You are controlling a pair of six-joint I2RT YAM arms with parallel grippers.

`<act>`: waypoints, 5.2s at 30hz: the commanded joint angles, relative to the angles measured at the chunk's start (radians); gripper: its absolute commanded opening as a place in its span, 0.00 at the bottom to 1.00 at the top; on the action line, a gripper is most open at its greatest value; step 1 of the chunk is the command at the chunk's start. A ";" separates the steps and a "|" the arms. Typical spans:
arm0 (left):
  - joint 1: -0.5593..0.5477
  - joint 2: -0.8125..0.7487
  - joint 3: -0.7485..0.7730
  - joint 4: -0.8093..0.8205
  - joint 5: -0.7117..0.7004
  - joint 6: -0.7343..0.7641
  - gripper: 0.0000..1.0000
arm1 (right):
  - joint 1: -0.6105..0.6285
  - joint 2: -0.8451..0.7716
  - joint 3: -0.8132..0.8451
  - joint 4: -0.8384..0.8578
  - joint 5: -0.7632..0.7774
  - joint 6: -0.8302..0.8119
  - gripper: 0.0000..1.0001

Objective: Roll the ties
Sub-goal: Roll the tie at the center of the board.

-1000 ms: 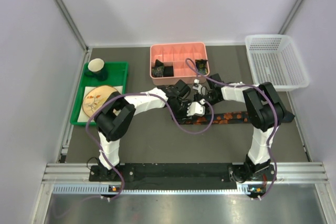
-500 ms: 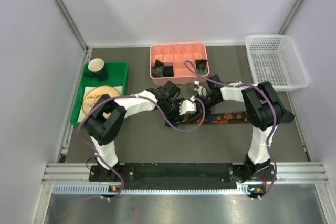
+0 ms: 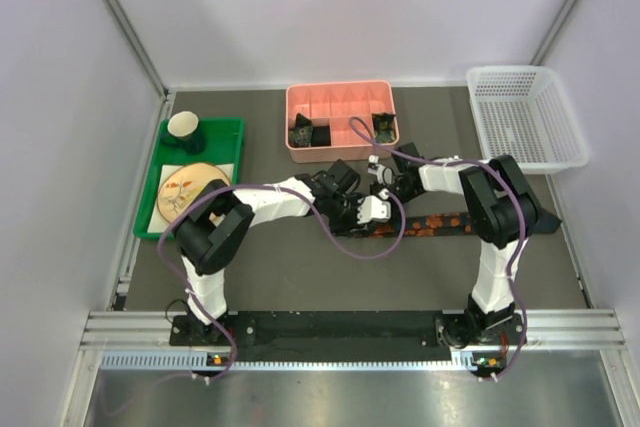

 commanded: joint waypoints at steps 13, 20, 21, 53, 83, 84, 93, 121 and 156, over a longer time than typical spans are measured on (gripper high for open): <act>0.100 -0.132 -0.157 -0.162 -0.077 0.102 0.46 | 0.098 0.114 0.114 0.037 0.042 0.063 0.00; 0.161 -0.224 -0.200 -0.081 0.018 0.080 0.66 | 0.098 0.134 0.100 0.023 0.090 0.053 0.00; 0.173 -0.233 -0.214 -0.055 0.039 0.085 0.66 | 0.099 0.134 0.099 0.026 0.090 0.053 0.00; 0.131 -0.201 -0.106 -0.010 0.186 0.116 0.36 | 0.098 0.162 0.105 0.006 0.119 0.037 0.00; 0.019 0.030 -0.016 -0.025 0.062 0.013 0.45 | 0.096 0.152 0.077 0.042 0.090 0.060 0.00; 0.017 0.034 -0.016 -0.028 0.059 0.013 0.45 | 0.095 0.152 0.079 0.042 0.088 0.060 0.00; 0.028 -0.038 -0.063 -0.085 0.039 0.054 0.52 | 0.093 0.149 0.076 0.033 0.107 0.049 0.00; 0.080 -0.144 -0.065 -0.154 0.044 0.083 0.50 | 0.085 0.148 0.066 0.023 0.117 0.040 0.00; -0.012 0.050 -0.005 -0.085 -0.054 0.056 0.39 | 0.084 0.135 0.048 0.079 0.007 0.075 0.00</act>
